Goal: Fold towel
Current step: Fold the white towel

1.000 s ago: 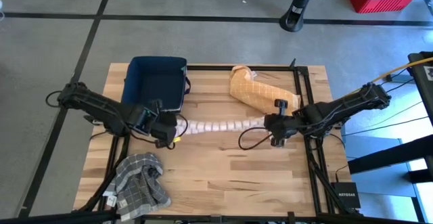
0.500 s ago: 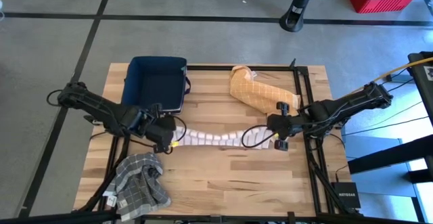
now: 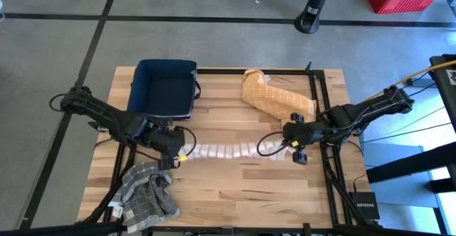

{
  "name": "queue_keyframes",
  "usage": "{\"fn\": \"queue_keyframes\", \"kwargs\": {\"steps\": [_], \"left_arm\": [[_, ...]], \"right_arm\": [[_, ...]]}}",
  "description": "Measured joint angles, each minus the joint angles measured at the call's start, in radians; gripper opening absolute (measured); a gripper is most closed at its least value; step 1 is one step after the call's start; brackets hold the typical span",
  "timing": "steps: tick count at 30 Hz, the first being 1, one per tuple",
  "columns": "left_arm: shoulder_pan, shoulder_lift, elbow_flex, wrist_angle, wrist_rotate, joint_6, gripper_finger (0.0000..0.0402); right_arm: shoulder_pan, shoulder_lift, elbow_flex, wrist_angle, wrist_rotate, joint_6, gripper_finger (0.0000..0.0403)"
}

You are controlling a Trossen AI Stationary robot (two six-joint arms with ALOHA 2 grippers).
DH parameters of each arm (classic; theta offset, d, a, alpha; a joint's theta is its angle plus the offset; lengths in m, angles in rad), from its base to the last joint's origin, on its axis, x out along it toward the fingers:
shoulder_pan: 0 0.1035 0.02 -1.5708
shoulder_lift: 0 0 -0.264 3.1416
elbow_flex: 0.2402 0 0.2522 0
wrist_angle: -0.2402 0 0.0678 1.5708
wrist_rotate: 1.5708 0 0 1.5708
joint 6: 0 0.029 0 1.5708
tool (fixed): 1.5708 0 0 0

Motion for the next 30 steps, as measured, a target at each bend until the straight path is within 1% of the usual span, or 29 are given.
{"fn": "queue_keyframes", "kwargs": {"steps": [3, 5, 8, 11, 13, 15, 18, 20, 23, 25, 28, 30], "left_arm": [[-0.024, 0.0, 0.02, 0.014, 0.021, -0.015, 0.0003], [-0.026, -0.001, 0.016, 0.012, 0.016, -0.013, 0.0003], [-0.006, -0.001, -0.015, -0.009, -0.044, -0.011, 0.0003], [0.026, 0.0, -0.064, -0.014, -0.115, 0.019, 0.0003], [0.047, 0.0, -0.095, -0.014, -0.182, 0.049, 0.0003], [0.071, 0.0, -0.12, -0.015, -0.271, 0.089, 0.0003], [0.088, 0.0, -0.129, -0.018, -0.435, 0.114, 0.0003], [0.066, 0.0, -0.128, -0.018, -0.505, 0.116, 0.0003], [-0.013, 0.0, -0.13, -0.01, -0.604, 0.083, 0.0002], [-0.08, 0.008, -0.153, 0.022, -0.643, 0.05, 0.0002], [-0.172, 0.04, -0.237, 0.122, -0.632, 0.018, 0.0002], [-0.22, 0.063, -0.311, 0.213, -0.573, 0.015, 0.0002]], "right_arm": [[0.021, 0.0, 0.03, 0.015, -0.039, 0.016, 0.0004], [0.031, 0.0, 0.037, 0.026, -0.039, 0.016, 0.0004], [0.032, 0.0, 0.027, 0.011, 0.015, 0.005, 0.0004], [0.028, 0.004, -0.012, -0.018, 0.131, -0.018, 0.0004], [0.011, 0.004, -0.039, -0.039, 0.216, -0.047, 0.0004], [-0.008, 0.004, -0.058, -0.066, 0.33, -0.078, 0.0004], [-0.023, 0.004, -0.061, -0.083, 0.523, -0.131, 0.0004], [-0.02, 0.003, -0.055, -0.07, 0.581, -0.159, 0.0004], [0.031, 0.0, -0.044, -0.066, 0.59, -0.15, 0.0003], [0.092, 0.012, -0.062, -0.048, 0.577, -0.123, 0.0004], [0.18, 0.047, -0.138, 0.04, 0.509, -0.078, 0.0004], [0.226, 0.073, -0.206, 0.134, 0.445, -0.06, 0.0004]]}}
